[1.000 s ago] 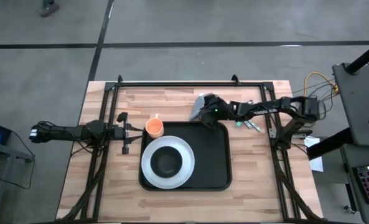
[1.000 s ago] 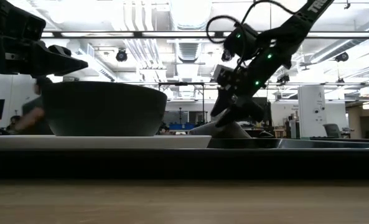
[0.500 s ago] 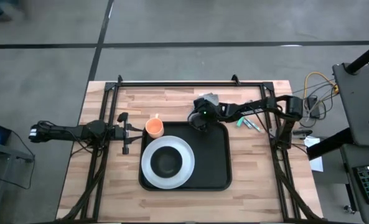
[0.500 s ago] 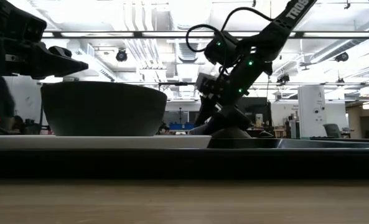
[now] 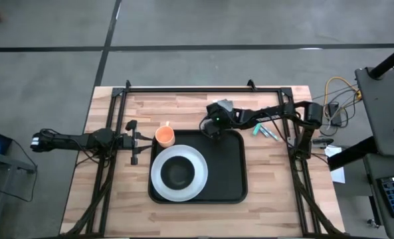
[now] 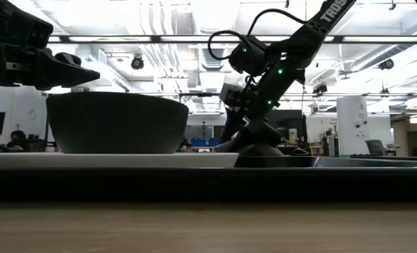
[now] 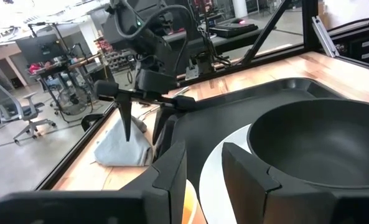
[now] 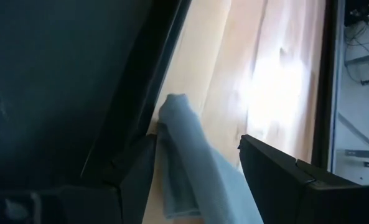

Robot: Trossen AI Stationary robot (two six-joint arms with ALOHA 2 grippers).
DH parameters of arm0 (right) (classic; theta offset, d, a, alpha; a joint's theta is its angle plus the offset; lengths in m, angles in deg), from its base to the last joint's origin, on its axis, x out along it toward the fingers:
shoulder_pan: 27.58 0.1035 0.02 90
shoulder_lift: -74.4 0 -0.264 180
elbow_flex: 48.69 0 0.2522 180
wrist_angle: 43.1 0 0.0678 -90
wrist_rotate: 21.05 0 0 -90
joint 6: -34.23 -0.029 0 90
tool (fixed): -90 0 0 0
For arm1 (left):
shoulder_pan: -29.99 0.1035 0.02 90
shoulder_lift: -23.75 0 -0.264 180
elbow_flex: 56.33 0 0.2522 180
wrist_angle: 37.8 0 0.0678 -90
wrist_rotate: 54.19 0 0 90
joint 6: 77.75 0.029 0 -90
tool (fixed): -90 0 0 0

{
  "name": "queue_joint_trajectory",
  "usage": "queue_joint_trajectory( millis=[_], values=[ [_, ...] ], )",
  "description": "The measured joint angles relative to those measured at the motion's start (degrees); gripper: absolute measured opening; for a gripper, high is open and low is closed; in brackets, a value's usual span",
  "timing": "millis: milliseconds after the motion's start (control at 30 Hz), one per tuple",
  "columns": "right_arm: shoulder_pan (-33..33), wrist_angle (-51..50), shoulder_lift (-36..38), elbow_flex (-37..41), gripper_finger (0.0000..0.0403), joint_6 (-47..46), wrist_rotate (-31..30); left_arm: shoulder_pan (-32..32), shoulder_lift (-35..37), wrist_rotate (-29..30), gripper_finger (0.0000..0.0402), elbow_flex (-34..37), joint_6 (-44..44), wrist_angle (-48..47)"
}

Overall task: Set up tray
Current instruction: Put the gray napkin on the right side of the black tray

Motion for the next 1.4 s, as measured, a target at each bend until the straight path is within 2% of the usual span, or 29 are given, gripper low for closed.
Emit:
queue_joint_trajectory(
  millis=[633, 767, 1000, 1033, 1400],
  values=[
    [-2.06, 0.24, -1.89, 0.18, 0.0212, 1.72, -1.56, 0.0, -0.07, 0.01, 0.0084, 0.0, -0.01, 0.0],
    [-2.39, 0.18, -1.83, 0.2, 0.0169, 1.7, -1.5, 0.01, -0.07, 0.01, 0.0084, 0.01, -0.01, 0.0],
    [-3.75, 0.23, -1.83, 0.2, 0.0031, 1.53, -1.37, 0.02, -0.07, 0.01, 0.0084, 0.01, -0.02, 0.0],
    [-3.87, 0.17, -1.83, 0.2, 0.002, 1.54, -1.37, 0.0, -0.07, 0.01, 0.0084, -0.01, 0.0, 0.0],
    [-3.93, -2.12, -1.5, -2.57, 0.0009, -1.55, -1.4, 0.0, -0.04, 0.01, 0.0084, -0.01, 0.0, 0.0]
  ],
)
